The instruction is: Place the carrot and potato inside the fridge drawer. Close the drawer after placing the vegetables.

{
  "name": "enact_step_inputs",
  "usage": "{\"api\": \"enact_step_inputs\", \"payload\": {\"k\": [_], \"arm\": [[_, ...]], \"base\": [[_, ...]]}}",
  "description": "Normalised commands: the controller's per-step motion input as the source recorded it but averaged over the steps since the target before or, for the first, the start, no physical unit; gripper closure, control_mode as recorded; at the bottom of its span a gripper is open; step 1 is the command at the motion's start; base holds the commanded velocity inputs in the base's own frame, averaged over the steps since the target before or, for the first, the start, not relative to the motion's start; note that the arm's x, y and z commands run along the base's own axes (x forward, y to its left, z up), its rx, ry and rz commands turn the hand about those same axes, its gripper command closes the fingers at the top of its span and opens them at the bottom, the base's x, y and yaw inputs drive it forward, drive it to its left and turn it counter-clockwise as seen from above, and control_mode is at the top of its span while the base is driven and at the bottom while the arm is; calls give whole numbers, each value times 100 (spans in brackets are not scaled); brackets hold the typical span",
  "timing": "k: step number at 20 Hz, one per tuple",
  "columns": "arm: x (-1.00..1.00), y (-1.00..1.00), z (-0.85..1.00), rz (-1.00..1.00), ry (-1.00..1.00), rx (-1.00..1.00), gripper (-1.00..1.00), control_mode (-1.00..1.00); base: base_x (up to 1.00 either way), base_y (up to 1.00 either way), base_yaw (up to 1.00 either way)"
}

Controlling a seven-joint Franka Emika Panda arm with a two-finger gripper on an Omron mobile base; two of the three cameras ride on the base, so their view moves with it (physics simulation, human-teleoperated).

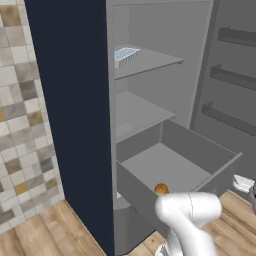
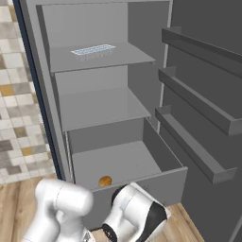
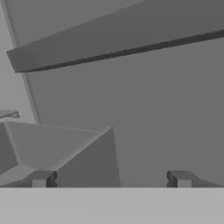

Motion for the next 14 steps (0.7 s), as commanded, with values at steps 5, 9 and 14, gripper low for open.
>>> {"api": "enact_step_inputs", "payload": {"k": [5, 9, 14], "arm": [[2, -6, -84, 2, 5, 0, -100, -100], [84, 6, -55, 19, 7, 0, -100, -100], [89, 4, -25, 24, 7, 1, -100, -100]], "base": [[0, 0, 0], [0, 0, 0], [0, 0, 0]]}}
